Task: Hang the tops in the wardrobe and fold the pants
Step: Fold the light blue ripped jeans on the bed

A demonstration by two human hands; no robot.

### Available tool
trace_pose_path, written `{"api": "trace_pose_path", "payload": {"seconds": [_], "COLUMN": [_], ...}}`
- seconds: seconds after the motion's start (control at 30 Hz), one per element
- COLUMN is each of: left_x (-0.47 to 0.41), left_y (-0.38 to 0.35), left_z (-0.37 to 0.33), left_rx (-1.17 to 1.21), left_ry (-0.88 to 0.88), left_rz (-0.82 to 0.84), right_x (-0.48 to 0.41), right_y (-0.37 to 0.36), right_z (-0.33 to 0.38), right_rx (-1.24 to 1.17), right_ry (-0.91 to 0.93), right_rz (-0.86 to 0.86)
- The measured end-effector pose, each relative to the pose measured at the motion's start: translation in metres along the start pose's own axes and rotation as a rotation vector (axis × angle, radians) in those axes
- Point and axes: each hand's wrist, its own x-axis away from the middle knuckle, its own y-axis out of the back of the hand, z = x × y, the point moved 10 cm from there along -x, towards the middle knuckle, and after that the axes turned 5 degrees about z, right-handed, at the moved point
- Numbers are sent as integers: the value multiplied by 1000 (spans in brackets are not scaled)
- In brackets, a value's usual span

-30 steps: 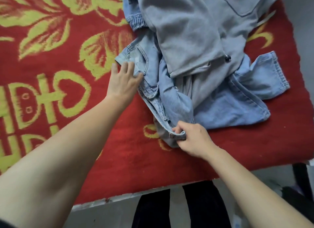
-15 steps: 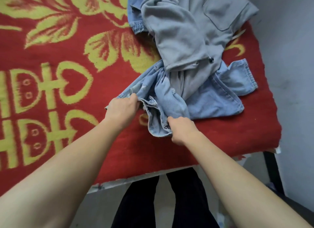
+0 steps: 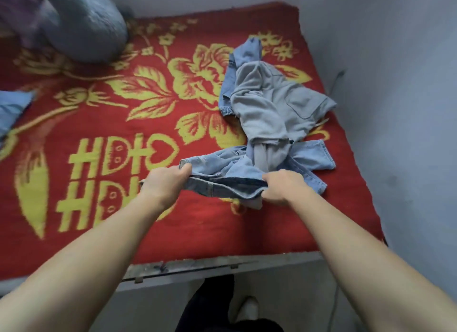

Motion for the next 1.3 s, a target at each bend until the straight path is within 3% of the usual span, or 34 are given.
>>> {"api": "trace_pose_path", "payload": {"seconds": [0.17, 0.33, 0.5, 0.6, 0.8, 1.03, 1.3], "left_x": [82, 175, 257, 306, 361, 386, 389], "left_y": [123, 268, 370, 403, 405, 360, 337], "left_z": [33, 78, 114, 143, 211, 293, 318], "left_rx": [-11, -101, -195, -272, -317, -161, -259], "left_ry": [82, 218, 285, 304, 302, 293, 111], "left_rz": [-244, -651, -869, -958, -975, -755, -862], "right_x": [93, 209, 306, 352, 406, 411, 389], "right_y": [133, 264, 343, 366, 376, 360, 353], "right_z": [14, 33, 50, 57, 129, 215, 254], "right_rx": [30, 35, 95, 72, 175, 220, 219], "right_ry": [43, 77, 50, -9, -58, -109, -170], "right_rz": [-426, -885, -1174, -1252, -1344, -1246, -1106]}}
